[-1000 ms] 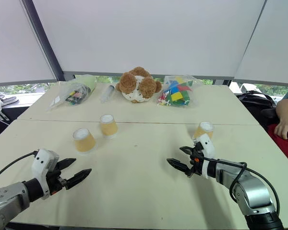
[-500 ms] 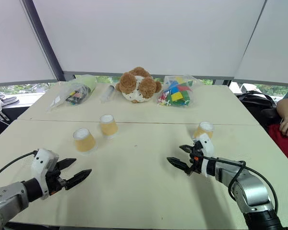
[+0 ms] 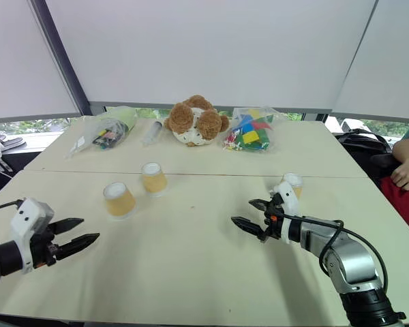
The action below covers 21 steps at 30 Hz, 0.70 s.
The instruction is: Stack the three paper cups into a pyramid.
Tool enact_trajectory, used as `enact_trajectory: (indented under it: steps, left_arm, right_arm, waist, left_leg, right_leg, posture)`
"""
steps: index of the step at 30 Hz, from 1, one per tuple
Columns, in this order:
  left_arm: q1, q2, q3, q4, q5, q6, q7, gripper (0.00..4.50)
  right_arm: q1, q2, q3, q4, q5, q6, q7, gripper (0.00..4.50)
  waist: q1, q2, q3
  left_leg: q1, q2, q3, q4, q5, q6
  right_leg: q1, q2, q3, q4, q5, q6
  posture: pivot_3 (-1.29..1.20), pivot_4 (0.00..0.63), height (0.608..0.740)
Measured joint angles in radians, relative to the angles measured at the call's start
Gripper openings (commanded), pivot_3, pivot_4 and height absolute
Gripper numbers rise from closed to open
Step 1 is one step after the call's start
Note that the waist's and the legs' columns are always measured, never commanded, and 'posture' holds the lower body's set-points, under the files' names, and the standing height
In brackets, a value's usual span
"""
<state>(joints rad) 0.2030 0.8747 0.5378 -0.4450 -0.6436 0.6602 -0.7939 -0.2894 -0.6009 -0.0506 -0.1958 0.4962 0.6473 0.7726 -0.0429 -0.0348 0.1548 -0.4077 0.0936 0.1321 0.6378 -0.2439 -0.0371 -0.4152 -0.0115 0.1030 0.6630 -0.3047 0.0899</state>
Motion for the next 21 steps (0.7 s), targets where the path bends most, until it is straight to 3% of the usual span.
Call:
enact_trajectory:
  steps: [8,15,21]
  left_arm:
    - [-0.059,0.031,0.001,0.172,0.103,-0.12,-0.047,4.42]
    - [-0.39,0.041,-0.205,0.489,0.233,-0.296,-0.111,4.42]
    - [-0.584,-0.018,-0.338,0.678,0.264,-0.35,-0.212,4.42]
  right_arm:
    - [0.033,-0.017,0.005,-0.051,0.04,0.055,0.023,4.5]
    - [-0.04,-0.05,-0.003,-0.261,0.198,0.209,0.04,4.5]
    - [-0.027,-0.05,0.0,-0.286,0.214,0.239,0.003,4.5]
  waist:
    - [-0.001,0.0,0.0]
    - [0.006,-0.001,-0.001]
    - [0.004,-0.001,-0.001]
  left_leg:
    - [0.0,0.0,0.0,0.0,0.0,0.0]
    - [-0.001,0.0,0.001,0.0,0.0,0.0]
    - [-0.003,0.0,0.001,0.001,0.0,0.0]
  right_leg:
    - [-0.001,0.0,0.0,0.001,0.0,0.0]
    - [-0.001,0.0,-0.001,0.001,0.001,0.002]
    - [-0.003,0.0,-0.001,0.001,0.002,0.003]
  posture:
    - [0.0,0.15,0.739]
    - [0.0,0.15,0.739]
    - [0.0,0.15,0.739]
